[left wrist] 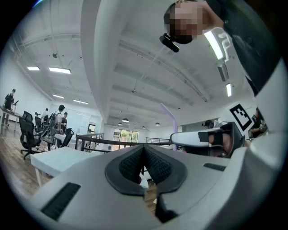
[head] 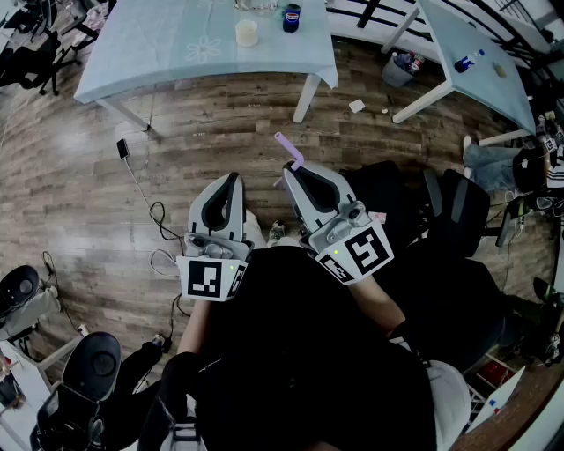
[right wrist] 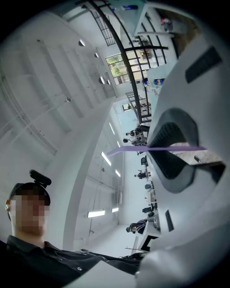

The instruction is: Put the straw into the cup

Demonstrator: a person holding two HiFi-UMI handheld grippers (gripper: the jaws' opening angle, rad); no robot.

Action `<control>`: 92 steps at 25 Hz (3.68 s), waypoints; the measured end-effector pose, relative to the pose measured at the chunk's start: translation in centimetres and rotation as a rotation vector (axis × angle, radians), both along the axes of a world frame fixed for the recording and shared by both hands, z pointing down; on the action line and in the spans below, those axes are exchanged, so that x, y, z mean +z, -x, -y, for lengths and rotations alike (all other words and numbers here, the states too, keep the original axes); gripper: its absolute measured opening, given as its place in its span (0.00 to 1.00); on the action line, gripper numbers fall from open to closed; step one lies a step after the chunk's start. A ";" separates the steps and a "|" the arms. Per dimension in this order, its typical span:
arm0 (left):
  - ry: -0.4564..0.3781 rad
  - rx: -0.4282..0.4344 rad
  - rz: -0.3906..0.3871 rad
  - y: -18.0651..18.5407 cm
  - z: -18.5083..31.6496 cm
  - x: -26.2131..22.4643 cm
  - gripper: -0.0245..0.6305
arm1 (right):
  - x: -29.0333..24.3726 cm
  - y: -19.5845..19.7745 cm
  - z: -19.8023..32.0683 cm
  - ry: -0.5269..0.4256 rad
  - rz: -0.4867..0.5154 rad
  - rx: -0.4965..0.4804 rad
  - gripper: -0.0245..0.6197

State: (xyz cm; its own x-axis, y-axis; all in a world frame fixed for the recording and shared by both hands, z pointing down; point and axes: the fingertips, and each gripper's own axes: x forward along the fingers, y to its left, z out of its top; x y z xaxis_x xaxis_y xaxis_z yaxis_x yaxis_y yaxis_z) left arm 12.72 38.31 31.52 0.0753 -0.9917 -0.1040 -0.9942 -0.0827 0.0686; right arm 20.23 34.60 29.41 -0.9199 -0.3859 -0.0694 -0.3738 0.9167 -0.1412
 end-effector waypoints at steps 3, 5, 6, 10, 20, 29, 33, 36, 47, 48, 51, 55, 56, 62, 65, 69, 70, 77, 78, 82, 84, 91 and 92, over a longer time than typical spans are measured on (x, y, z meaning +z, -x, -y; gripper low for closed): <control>-0.007 -0.001 0.014 -0.2 -0.1 -0.3 0.05 | 0.0 -0.1 -0.1 0.003 0.001 -0.001 0.08; -0.018 -0.003 0.025 -0.2 0.0 -0.7 0.05 | 0.0 0.0 0.0 0.005 0.001 -0.002 0.08; -0.023 -0.005 0.026 -0.2 0.1 -0.8 0.05 | 0.0 0.0 0.0 0.007 0.000 -0.003 0.08; -0.014 -0.011 0.027 -0.1 0.5 -0.6 0.05 | 0.3 0.1 0.1 0.013 -0.003 -0.004 0.08; -0.001 0.000 0.016 -0.7 1.4 -0.2 0.05 | 0.3 -0.8 0.8 0.017 -0.001 0.009 0.08; -0.007 0.019 0.013 -0.3 2.8 -0.3 0.05 | -0.1 0.0 2.2 0.028 0.018 0.010 0.08; -0.005 0.034 -0.001 0.3 4.6 0.0 0.05 | 0.3 0.5 3.6 0.029 0.012 0.020 0.08; -0.001 0.050 -0.013 1.1 6.4 0.1 0.05 | 0.4 1.4 5.2 0.038 0.005 0.033 0.08; 0.011 0.102 -0.049 6.8 15.1 0.1 0.05 | 0.1 7.4 13.0 0.049 -0.019 0.072 0.08; 0.008 0.109 -0.050 7.4 16.0 0.0 0.05 | 0.0 8.0 13.8 0.050 -0.018 0.080 0.08; 0.001 0.136 -0.046 9.2 18.1 -0.1 0.05 | -0.2 9.6 15.7 0.045 -0.016 0.111 0.08; -0.007 0.171 -0.040 11.5 20.3 -0.6 0.05 | -0.5 12.1 17.9 0.036 -0.011 0.142 0.08; -0.011 0.176 -0.042 12.2 20.7 -0.7 0.05 | -0.6 12.8 18.3 0.032 -0.009 0.146 0.08; -0.021 0.183 -0.048 16.4 22.4 -0.8 0.05 | -0.6 17.1 20.0 0.023 -0.003 0.154 0.08; -0.022 0.182 -0.051 17.9 23.1 -0.8 0.05 | -0.7 18.7 20.5 0.019 -0.007 0.146 0.08; -0.019 0.167 -0.072 19.1 23.9 -0.7 0.05 | -0.5 19.9 21.5 0.029 -0.023 0.139 0.08; -0.017 0.163 -0.078 19.4 24.0 -0.5 0.05 | -0.4 20.0 21.7 0.031 -0.024 0.140 0.08; 0.004 0.164 -0.084 20.8 26.7 0.2 0.05 | 0.2 21.0 24.7 0.044 -0.032 0.150 0.08; 0.004 0.166 -0.082 21.1 27.4 0.1 0.05 | 0.2 21.2 25.5 0.046 -0.032 0.151 0.08; -0.001 0.167 -0.078 21.6 30.2 0.1 0.05 | 0.2 21.8 28.6 0.051 -0.028 0.152 0.08; 0.006 0.166 -0.082 21.7 31.5 0.2 0.05 | 0.2 21.9 30.1 0.056 -0.024 0.152 0.08; 0.033 0.161 -0.073 22.5 37.7 0.5 0.05 | 0.9 23.0 36.6 0.084 -0.038 0.134 0.08; 0.034 0.159 -0.070 22.7 38.7 0.4 0.05 | 1.0 23.2 37.7 0.087 -0.039 0.130 0.08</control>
State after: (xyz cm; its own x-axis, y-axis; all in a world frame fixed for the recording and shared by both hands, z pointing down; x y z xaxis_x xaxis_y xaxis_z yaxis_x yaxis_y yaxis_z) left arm -9.95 -0.36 31.97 0.2257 -0.9708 -0.0812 -0.9613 -0.2355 0.1430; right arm -3.01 -3.08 30.42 -0.8632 -0.5049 0.0044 -0.4953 0.8451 -0.2012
